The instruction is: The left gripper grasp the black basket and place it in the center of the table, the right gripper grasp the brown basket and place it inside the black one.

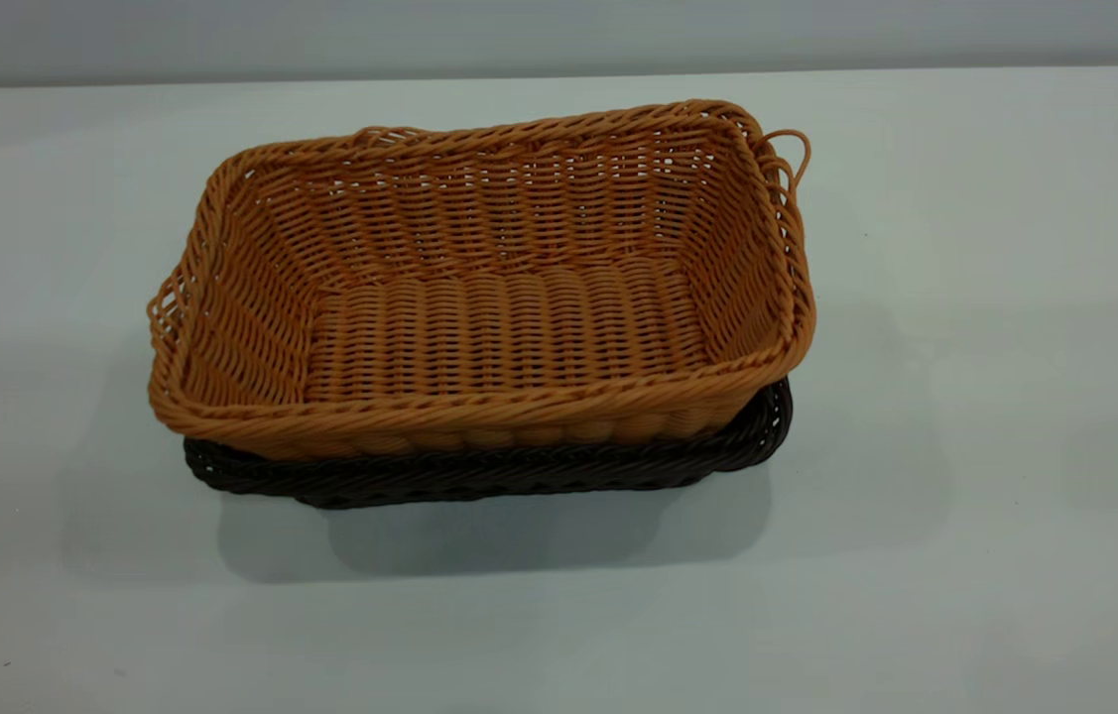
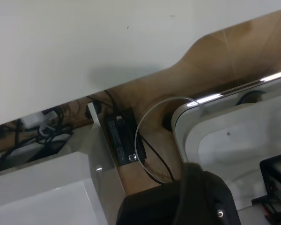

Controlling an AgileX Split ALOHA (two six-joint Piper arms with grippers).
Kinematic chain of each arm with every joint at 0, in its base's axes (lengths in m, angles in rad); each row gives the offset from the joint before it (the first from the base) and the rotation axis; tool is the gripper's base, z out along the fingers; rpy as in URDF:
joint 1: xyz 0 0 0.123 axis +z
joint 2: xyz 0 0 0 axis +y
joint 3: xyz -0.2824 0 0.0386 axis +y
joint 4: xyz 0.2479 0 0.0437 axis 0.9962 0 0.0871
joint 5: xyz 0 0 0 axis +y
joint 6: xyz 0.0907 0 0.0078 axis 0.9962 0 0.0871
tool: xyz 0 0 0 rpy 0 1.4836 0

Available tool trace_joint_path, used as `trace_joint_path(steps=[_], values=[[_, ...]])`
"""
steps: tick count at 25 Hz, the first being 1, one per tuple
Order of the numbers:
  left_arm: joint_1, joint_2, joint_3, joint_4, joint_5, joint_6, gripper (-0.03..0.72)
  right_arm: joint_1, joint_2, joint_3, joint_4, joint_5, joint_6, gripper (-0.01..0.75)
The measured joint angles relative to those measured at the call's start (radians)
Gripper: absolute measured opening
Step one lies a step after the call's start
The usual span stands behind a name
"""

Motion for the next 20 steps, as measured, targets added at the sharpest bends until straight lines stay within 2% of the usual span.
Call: trace_joint_path(steps=[20], values=[[0.0,-0.001,0.001,0.0,-0.01,0.001,0.435,-0.009,-0.005,0.029,0.01,0.019,-0.001,0.574]])
